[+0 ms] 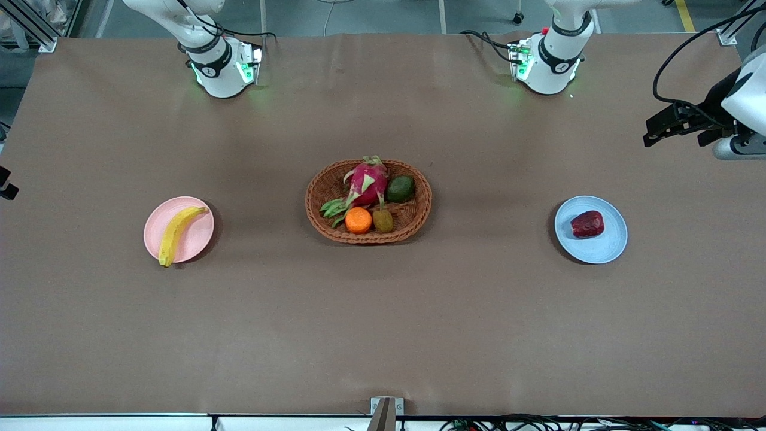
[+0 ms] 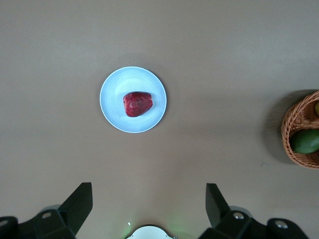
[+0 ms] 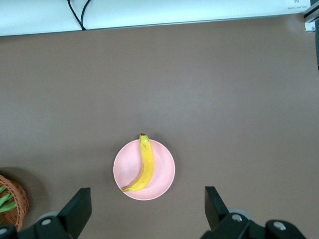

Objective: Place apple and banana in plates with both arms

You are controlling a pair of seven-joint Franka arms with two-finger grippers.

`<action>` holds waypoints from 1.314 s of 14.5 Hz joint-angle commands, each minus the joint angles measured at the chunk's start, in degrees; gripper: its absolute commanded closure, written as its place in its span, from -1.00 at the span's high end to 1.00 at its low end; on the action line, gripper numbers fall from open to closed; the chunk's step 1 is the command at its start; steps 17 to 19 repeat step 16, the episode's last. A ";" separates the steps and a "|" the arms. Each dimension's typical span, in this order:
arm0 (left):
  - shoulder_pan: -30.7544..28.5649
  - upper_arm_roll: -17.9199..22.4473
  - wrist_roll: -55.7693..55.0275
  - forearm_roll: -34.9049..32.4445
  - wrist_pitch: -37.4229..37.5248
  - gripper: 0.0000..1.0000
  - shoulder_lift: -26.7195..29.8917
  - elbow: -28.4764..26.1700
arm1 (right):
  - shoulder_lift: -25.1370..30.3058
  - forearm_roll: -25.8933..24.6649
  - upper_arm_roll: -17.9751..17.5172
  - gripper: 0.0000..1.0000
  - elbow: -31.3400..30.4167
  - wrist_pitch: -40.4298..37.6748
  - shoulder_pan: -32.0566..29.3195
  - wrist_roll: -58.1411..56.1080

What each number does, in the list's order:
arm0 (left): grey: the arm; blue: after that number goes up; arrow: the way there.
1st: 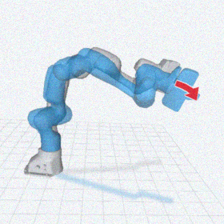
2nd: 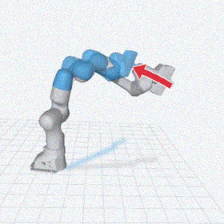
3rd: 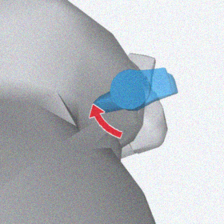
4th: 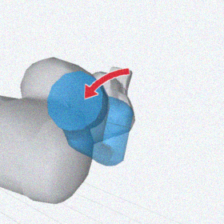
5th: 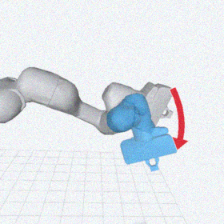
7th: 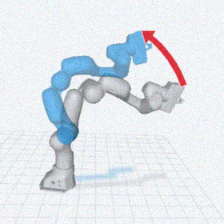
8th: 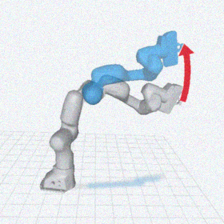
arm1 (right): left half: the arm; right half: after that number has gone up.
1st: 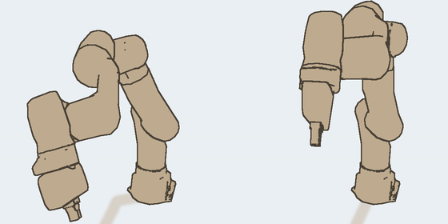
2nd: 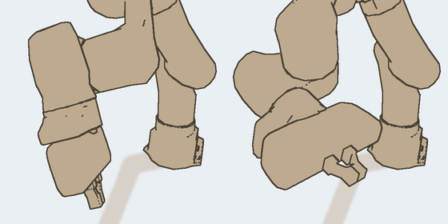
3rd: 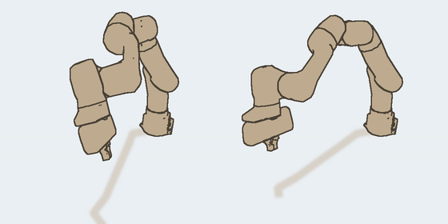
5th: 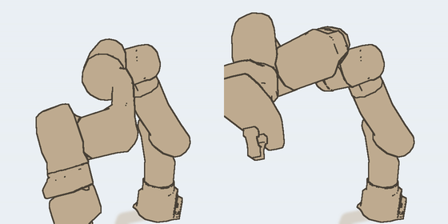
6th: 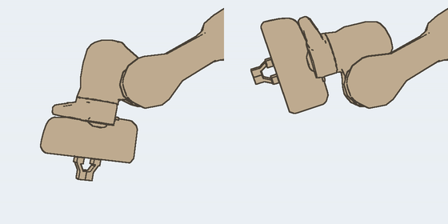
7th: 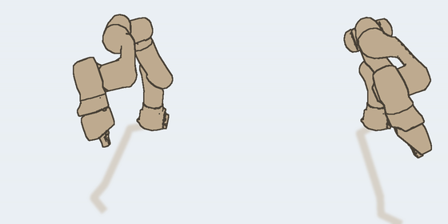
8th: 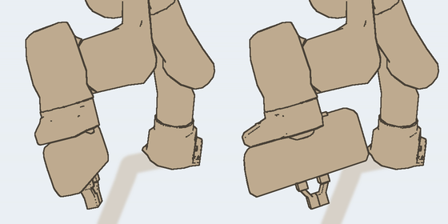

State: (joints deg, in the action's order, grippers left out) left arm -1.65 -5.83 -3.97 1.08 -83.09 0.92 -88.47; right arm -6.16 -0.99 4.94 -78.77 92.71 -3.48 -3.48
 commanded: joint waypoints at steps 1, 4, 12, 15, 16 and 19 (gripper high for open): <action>-0.20 -0.14 -0.16 0.33 -0.67 1.00 0.57 -0.13 | 4.41 0.12 -0.89 1.00 -6.49 1.95 -0.39 0.58; -0.20 -0.06 -0.16 0.33 -0.76 1.00 0.40 -0.04 | 4.93 0.02 -1.07 1.00 -6.75 -0.07 -0.22 0.58; -0.20 0.03 0.90 -0.20 -0.67 1.00 0.05 0.49 | 6.25 0.11 -1.07 1.00 -9.99 3.61 -0.30 1.37; -0.11 0.03 0.81 -0.29 -0.67 1.00 -0.13 0.66 | 7.13 0.11 -1.07 1.00 -11.32 3.97 -0.22 1.37; -0.02 0.03 0.46 -0.37 -0.67 1.00 -0.13 0.58 | 7.30 0.11 -1.07 1.00 -11.84 3.97 -0.30 1.37; -0.02 0.03 0.46 -0.37 -0.67 1.00 -0.13 0.58 | 7.30 0.11 -1.07 1.00 -11.84 3.97 -0.30 1.37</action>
